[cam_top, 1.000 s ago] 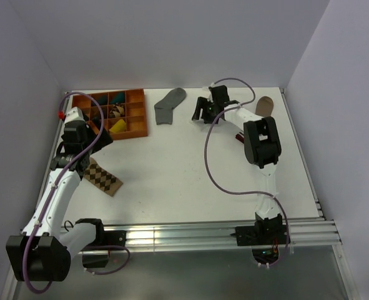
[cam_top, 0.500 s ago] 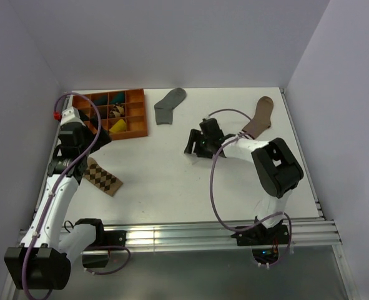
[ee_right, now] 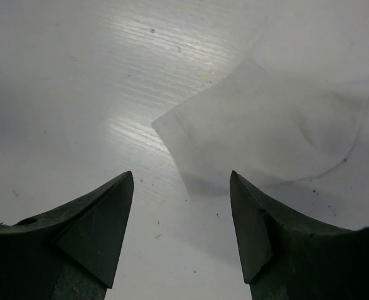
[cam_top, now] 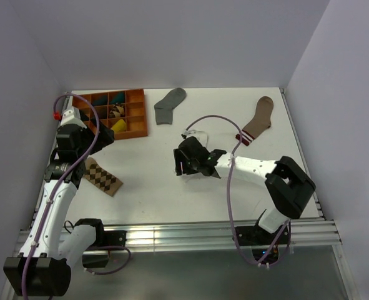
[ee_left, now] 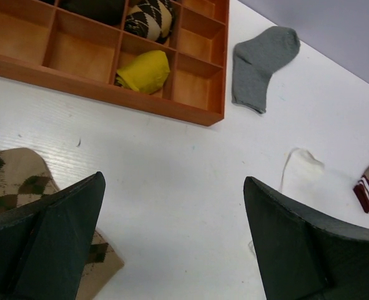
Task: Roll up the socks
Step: Roll the sock at the center of the board.
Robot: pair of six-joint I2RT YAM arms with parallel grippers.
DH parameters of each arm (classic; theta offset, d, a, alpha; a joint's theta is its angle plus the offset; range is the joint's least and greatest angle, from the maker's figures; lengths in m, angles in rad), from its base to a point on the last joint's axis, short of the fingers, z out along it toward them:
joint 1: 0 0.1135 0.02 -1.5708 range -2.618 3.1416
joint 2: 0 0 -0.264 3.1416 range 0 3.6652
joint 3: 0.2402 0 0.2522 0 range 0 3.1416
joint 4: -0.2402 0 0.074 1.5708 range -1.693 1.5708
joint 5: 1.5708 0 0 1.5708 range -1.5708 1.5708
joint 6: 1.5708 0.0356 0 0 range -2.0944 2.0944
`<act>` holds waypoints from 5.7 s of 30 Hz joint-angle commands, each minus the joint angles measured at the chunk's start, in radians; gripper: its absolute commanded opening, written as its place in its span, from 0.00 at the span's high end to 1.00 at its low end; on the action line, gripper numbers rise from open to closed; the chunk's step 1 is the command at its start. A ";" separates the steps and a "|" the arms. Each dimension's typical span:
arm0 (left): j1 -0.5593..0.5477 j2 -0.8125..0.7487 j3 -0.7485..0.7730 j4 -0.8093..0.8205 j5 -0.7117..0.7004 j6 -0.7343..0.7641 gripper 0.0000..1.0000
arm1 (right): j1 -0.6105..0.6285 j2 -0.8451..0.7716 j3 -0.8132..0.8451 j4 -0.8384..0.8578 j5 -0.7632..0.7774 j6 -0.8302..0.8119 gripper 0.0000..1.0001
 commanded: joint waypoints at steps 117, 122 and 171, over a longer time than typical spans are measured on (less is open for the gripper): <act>-0.619 0.658 -0.184 0.557 -0.049 -0.626 0.31 | -0.316 0.338 -0.043 0.421 -0.951 -0.061 0.98; -0.625 0.687 -0.176 0.555 -0.062 -0.632 0.47 | -0.316 0.336 -0.037 0.406 -0.935 -0.073 0.98; -0.634 0.719 -0.052 0.304 -0.114 -0.548 1.00 | 0.233 0.065 -0.272 0.679 0.192 -0.666 0.47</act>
